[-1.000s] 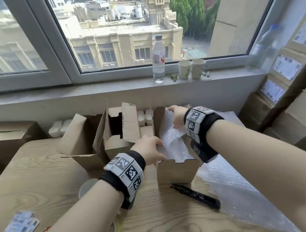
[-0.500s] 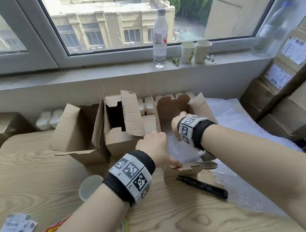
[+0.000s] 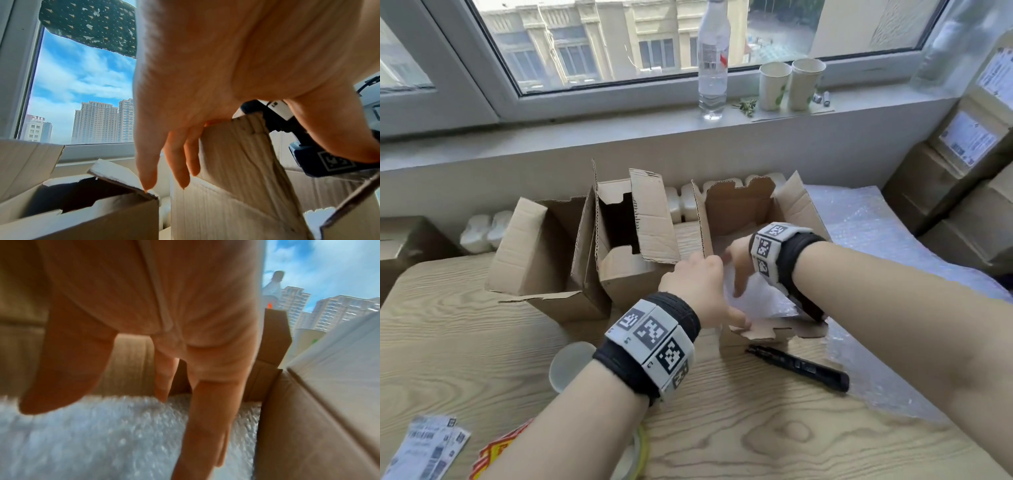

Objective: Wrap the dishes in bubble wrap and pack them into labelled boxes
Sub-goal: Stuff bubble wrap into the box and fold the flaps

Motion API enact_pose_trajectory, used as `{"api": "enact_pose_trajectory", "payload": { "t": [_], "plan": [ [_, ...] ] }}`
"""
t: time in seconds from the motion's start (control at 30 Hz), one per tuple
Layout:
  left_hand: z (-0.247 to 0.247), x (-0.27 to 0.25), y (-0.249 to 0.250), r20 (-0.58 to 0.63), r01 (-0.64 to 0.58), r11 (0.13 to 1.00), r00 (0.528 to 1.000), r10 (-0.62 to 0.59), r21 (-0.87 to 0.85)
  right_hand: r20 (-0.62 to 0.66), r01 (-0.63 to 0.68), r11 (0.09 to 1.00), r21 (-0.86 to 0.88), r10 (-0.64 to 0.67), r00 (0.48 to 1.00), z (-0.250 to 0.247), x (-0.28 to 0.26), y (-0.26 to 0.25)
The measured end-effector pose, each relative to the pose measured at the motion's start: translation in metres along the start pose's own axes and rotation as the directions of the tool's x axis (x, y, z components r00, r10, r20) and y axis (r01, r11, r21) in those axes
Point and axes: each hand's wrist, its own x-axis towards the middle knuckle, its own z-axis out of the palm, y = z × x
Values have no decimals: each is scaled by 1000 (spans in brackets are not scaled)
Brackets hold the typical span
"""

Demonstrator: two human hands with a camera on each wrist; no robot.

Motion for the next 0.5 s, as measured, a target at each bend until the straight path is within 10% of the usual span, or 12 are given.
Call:
{"api": "enact_pose_trajectory", "payload": {
  "t": [0.23, 0.37, 0.5],
  "plan": [
    [-13, -9, 39, -296, -67, 997, 952, 73, 31, -347, 76, 916, 394, 72, 935, -12, -73, 59],
    [-13, -13, 85, -384, -206, 978, 906, 179, -30, -573, 88, 839, 537, 285, 768, 12, -88, 118],
    [1, -12, 133, -387, -285, 958, 888, 248, -42, -452, -76, 778, 624, 438, 777, 85, -82, 181]
  ]
}}
